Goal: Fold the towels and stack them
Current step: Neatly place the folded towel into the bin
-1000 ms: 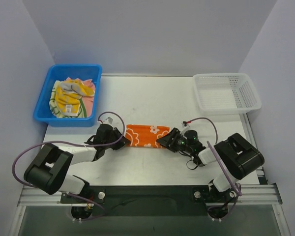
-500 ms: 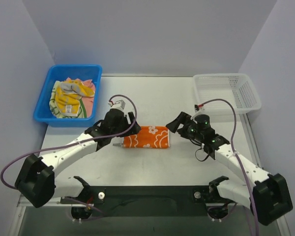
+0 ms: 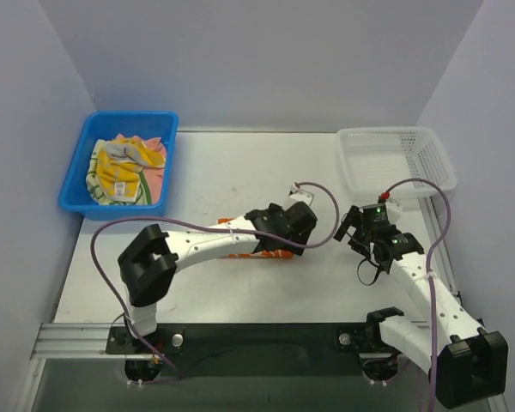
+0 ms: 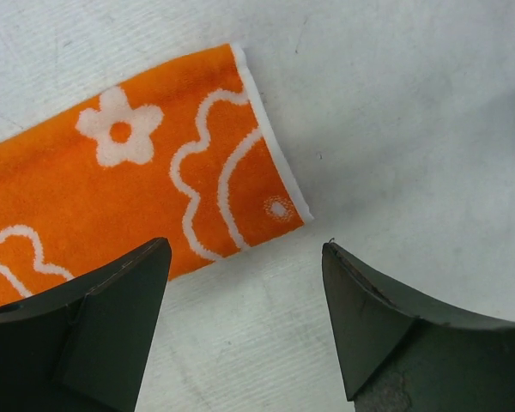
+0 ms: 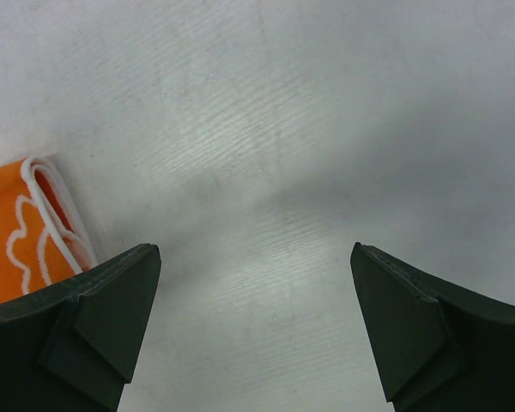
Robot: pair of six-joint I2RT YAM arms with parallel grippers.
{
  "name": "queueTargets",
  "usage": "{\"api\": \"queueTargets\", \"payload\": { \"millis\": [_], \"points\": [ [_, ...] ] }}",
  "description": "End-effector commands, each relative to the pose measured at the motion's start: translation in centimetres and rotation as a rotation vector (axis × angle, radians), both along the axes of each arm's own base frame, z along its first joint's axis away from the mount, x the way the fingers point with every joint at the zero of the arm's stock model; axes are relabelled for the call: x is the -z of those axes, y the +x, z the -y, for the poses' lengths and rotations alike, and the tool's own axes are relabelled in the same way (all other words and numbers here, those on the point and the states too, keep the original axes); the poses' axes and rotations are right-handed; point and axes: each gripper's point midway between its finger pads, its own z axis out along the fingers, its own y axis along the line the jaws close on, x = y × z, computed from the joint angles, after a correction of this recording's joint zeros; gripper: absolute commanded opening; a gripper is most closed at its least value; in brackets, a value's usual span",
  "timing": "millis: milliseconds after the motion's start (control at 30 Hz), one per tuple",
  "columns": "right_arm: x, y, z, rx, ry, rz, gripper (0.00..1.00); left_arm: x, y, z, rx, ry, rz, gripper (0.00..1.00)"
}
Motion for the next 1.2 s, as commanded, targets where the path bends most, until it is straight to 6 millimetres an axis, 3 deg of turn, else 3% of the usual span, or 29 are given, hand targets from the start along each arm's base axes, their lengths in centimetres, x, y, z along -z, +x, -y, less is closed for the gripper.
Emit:
{"api": "queueTargets", "payload": {
  "millis": [0,33,67,133,233,500,700,733,800,967,1067,1167],
  "points": [
    [0.8,-1.6,2.0,0.043,-0.071,-0.045,1.0,-0.3,-0.3,0.1,0.035,0.186,0.059,0.81],
    [1.1,-1.8,2.3,0.052,-0.075,-0.056,0.99,-0.9,0.0,0.9,0.033,0.184,0.08,0.79],
    [1.2,-1.9,2.4,0.053,-0.074,-0.059,0.99,0.2,0.1,1.5,0.043,0.213,0.076,0.77],
    [1.6,-2.1,2.7,0.064,-0.076,-0.072,1.0,0.1,-0.1,2.7,0.065,0.216,0.082,0.75],
    [2.0,-2.3,2.9,0.073,-0.067,-0.085,0.99,2.0,0.1,3.8,0.082,0.252,0.077,0.71],
    [3.2,-2.7,2.8,0.077,-0.036,-0.11,0.99,5.9,-0.2,3.9,0.104,0.331,0.037,0.65],
    [3.7,-2.9,2.7,0.074,-0.025,-0.119,0.99,9.0,-0.5,2.6,0.101,0.407,0.013,0.58],
    [3.7,-2.9,2.6,0.072,-0.019,-0.119,0.99,9.5,-0.5,2.5,0.1,0.419,0.008,0.49],
    [3.8,-2.9,2.4,0.065,-0.012,-0.119,0.99,10.3,-0.7,2.0,0.101,0.439,-0.003,0.44],
    [3.7,-2.4,1.5,0.037,0.033,-0.103,0.99,11.5,-0.9,0.8,0.089,0.47,-0.013,0.04],
    [3.7,-1.8,0.8,0.014,0.064,-0.079,0.99,11.0,-0.7,0.5,0.081,0.451,0.0,0.0],
    [3.5,-1.2,-1.4,-0.062,0.164,-0.061,1.0,9.8,-0.5,0.7,0.088,0.376,0.011,0.0]
  ]
}}
